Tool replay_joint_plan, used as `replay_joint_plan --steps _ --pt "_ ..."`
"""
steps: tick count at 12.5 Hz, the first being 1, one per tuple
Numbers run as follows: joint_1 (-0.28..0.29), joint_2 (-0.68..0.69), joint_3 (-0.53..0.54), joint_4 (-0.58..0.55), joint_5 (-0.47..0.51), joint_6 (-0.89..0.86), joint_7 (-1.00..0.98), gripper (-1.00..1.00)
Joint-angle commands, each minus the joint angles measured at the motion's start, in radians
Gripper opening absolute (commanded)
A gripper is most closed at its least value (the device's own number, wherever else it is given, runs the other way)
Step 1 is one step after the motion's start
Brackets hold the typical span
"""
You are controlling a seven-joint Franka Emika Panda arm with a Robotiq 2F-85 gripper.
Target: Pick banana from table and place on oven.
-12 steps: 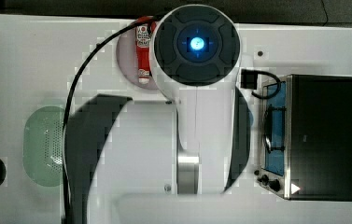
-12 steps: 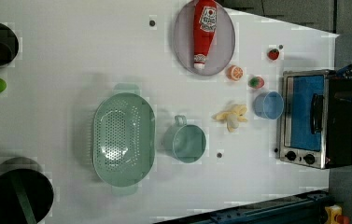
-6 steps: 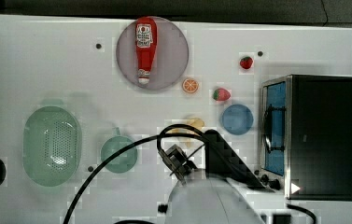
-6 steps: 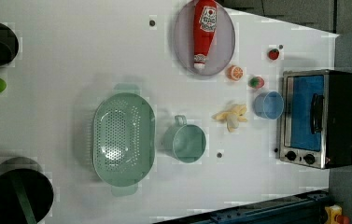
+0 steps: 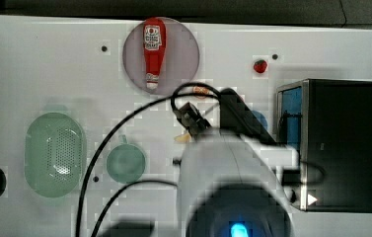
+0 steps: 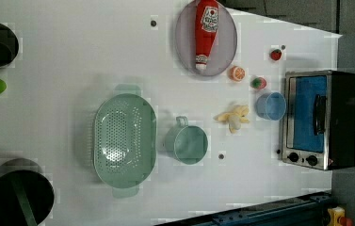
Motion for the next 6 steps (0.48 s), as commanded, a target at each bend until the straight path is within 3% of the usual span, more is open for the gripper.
replay_joint_plan --steps 1,6 --pt "-0.014 0.136 -0.007 -0.126 0.006 0.079 -0.019 1.00" --pt "-0.015 0.337 -0.009 -0.228 0.006 0.374 -0.019 1.00"
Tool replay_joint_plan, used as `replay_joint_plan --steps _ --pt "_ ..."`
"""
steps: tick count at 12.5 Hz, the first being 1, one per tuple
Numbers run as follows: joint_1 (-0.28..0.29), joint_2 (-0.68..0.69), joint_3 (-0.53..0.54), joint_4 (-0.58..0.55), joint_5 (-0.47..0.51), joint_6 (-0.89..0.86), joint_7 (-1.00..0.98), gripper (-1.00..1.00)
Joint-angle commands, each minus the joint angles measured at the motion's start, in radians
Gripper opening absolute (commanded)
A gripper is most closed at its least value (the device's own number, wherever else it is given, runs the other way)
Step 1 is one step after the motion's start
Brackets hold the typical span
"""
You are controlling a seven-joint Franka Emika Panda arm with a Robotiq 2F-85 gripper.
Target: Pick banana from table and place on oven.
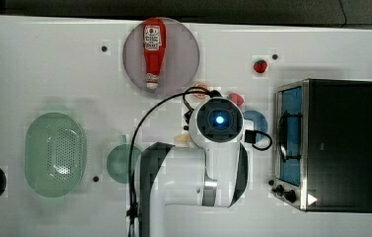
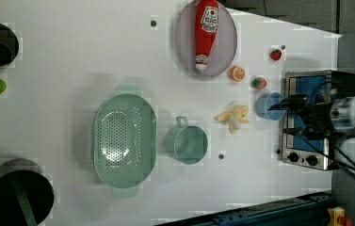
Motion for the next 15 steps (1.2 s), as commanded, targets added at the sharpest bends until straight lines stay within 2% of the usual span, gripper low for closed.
replay_joint_plan --steps 1,5,11,12,15 --pt "-0.009 0.022 0.027 -0.039 -0.018 0.145 -0.019 1.00" --pt "-0.009 0.159 0.027 -0.102 -0.018 0.355 -0.019 1.00" --pt "-0.010 0.310 0.025 -0.132 -0.018 0.527 -0.019 1.00" --pt "-0.010 0.325 0.025 -0.132 -0.018 0.552 -0.019 0.92" --pt "-0.011 0.338 0.025 -0.131 -0.018 0.580 -0.018 0.18"
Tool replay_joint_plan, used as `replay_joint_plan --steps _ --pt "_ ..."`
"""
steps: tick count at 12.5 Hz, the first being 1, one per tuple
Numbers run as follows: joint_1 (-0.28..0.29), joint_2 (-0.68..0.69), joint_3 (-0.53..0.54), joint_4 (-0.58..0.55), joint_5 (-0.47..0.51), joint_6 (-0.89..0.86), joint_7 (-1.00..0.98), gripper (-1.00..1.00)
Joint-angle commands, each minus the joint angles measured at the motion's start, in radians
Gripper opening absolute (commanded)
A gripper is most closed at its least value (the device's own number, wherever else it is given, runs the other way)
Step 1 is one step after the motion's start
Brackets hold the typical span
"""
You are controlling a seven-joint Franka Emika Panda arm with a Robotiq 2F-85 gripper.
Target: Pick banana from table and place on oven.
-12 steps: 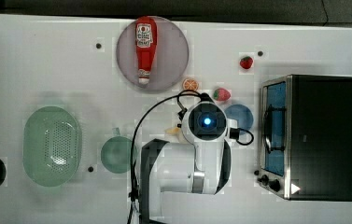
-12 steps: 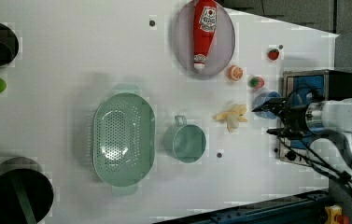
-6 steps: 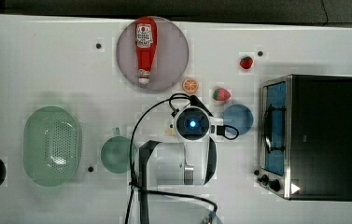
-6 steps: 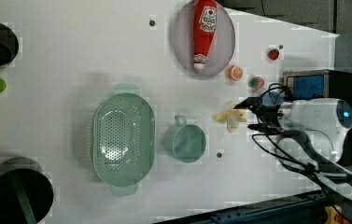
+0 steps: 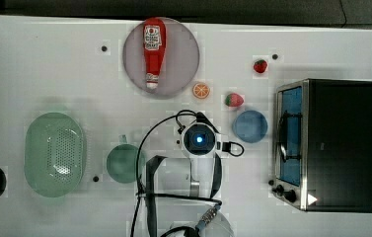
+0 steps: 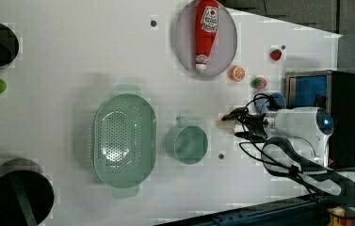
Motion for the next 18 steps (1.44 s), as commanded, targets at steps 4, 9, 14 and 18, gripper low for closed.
replay_joint_plan --steps 4,9,14,18 --pt "-0.001 -0.051 -0.018 0.000 -0.016 0.063 -0.018 -0.47" --pt "-0.001 -0.268 -0.010 0.009 -0.016 -0.108 -0.017 -0.47" --pt "0.006 -0.606 -0.002 0.195 -0.016 -0.684 -0.017 -0.47" --pt "0.004 -0.675 0.002 0.427 -0.016 -1.024 -0.017 -0.47"
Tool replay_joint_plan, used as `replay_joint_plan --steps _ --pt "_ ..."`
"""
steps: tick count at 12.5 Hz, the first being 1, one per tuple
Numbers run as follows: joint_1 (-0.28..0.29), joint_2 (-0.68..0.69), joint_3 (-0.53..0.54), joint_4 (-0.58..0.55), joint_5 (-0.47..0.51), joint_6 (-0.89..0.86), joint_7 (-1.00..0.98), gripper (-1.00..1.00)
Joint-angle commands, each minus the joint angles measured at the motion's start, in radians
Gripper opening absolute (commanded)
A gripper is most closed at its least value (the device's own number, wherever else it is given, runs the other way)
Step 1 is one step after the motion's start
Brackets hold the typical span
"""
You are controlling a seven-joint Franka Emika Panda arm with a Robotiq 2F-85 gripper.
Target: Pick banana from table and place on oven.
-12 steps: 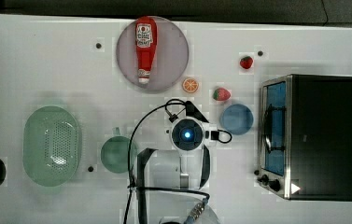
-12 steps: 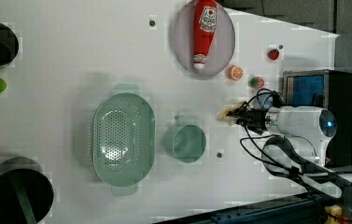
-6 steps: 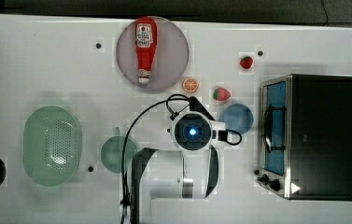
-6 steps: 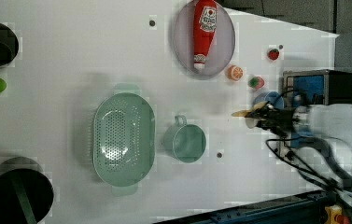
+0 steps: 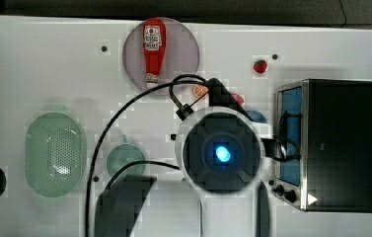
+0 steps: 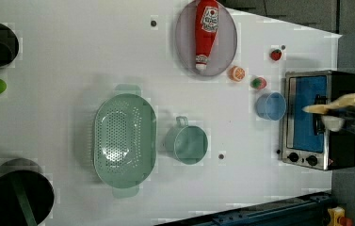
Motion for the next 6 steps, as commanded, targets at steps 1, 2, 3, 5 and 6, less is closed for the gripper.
replay_joint_plan --steps 1,2,3,5,6 --pt "-0.012 0.011 -0.004 0.097 -0.008 -0.127 -0.018 -0.47" --pt "-0.019 0.030 -0.020 0.126 -0.011 -0.128 -0.020 -0.47" --pt "-0.026 0.054 -0.045 0.146 -0.011 -0.126 -0.029 -0.47" --pt "-0.038 0.104 -0.118 0.174 -0.011 -0.115 -0.125 -0.47" --pt "-0.043 0.128 -0.164 0.185 -0.011 -0.113 -0.209 -0.47"
